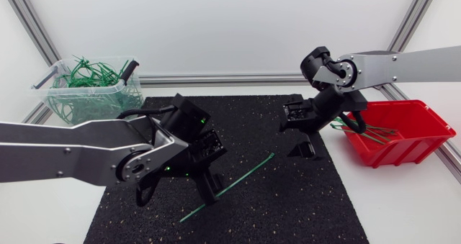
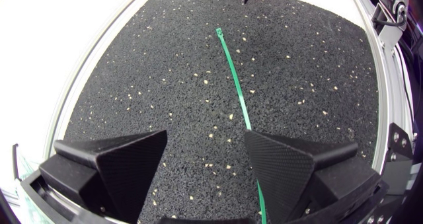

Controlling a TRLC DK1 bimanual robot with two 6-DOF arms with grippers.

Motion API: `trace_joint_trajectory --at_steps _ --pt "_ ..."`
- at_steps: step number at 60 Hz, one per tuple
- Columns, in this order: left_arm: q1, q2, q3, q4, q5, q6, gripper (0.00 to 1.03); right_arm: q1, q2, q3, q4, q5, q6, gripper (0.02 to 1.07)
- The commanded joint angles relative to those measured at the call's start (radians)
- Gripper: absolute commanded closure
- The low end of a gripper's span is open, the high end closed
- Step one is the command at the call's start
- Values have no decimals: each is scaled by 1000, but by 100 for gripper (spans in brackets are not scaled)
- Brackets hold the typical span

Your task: Take a green cable tie from the red box, thread the tail through the head to close it, then place it in the transparent bin on the left.

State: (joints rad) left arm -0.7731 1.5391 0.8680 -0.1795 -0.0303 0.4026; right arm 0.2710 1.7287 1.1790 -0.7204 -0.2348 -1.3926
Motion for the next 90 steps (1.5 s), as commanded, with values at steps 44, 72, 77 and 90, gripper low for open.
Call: trace_joint_trajectory --at_steps 44,72,77,90 --pt "84 -65 -52 -28 86 54 17 85 285 206 -109 65 -108 63" --pt "84 -71 -54 -31 102 61 17 88 345 242 -137 74 -125 83" --pt "84 -70 -54 -29 104 61 17 89 350 248 -151 74 -126 87" --pt "84 -68 -57 -18 104 68 16 77 351 307 -267 69 -112 101"
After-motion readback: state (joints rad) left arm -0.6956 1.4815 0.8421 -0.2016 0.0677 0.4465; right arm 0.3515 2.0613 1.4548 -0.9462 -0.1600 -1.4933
